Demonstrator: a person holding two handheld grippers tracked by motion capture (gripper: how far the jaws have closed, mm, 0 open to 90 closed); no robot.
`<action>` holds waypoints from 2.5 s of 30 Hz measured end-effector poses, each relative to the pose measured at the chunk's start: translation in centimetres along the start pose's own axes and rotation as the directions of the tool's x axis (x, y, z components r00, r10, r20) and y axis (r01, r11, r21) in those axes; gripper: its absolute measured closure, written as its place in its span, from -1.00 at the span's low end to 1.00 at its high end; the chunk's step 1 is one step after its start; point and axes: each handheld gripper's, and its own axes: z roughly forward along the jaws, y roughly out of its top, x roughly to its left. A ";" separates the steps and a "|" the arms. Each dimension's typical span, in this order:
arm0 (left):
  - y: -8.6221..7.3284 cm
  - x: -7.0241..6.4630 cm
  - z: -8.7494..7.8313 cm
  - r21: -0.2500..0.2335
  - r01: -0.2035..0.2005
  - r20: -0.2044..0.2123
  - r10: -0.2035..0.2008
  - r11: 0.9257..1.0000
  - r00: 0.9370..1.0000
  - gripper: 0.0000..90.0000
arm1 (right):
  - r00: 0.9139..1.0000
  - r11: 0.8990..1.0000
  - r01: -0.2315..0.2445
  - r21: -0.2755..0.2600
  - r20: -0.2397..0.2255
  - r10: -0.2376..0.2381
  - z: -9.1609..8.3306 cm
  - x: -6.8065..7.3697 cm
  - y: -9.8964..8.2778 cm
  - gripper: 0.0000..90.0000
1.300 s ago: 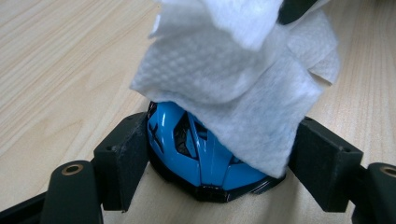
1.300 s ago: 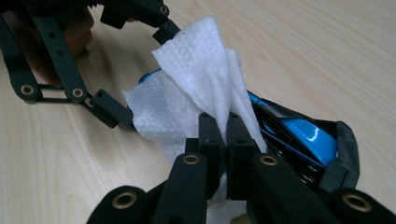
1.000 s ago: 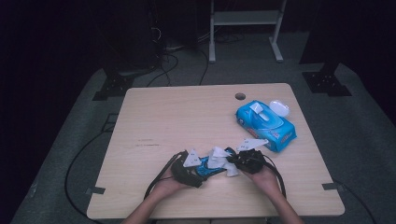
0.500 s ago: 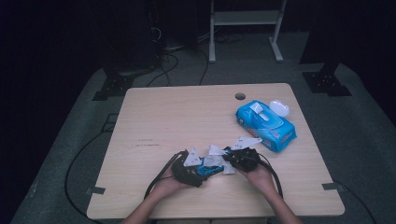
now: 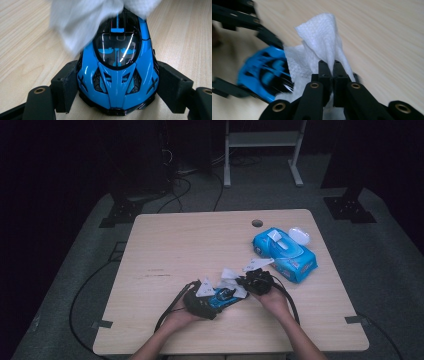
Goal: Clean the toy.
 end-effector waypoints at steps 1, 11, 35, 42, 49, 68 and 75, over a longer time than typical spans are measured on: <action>0.0 0.0 0.0 0.001 0.001 0.000 -0.001 1.000 1.000 -0.44 | 1.000 1.000 0.004 -0.003 -0.018 -0.004 0.4 0.3 0.2 0.93; 0.0 0.0 0.0 0.002 -0.006 -0.001 0.006 1.000 1.000 -0.44 | 0.997 0.999 0.042 0.033 0.062 -0.044 0.8 -0.6 0.9 0.93; 0.0 0.0 0.0 0.001 -0.007 0.000 0.007 1.000 1.000 -0.44 | 0.997 0.998 0.053 0.043 0.045 -0.055 -2.3 0.2 -0.5 0.31; 0.0 0.0 0.0 0.003 -0.004 -0.003 0.004 1.000 1.000 -0.44 | 0.998 0.998 0.056 0.032 0.016 -0.057 -0.3 1.2 0.3 0.29; 0.0 0.0 0.0 0.001 -0.007 -0.001 0.007 1.000 1.000 -0.44 | 0.986 0.989 0.130 0.064 0.095 -0.136 0.4 0.9 0.3 0.89; 0.0 0.1 0.0 0.002 -0.006 0.002 0.006 1.000 1.000 -0.44 | 0.992 0.997 0.061 0.045 0.108 -0.065 -0.4 -0.5 -0.5 0.94; 0.0 0.1 0.0 -0.005 0.001 0.004 -0.001 1.000 1.000 -0.44 | 1.000 1.000 0.017 0.015 -0.024 -0.017 0.6 0.6 0.5 0.94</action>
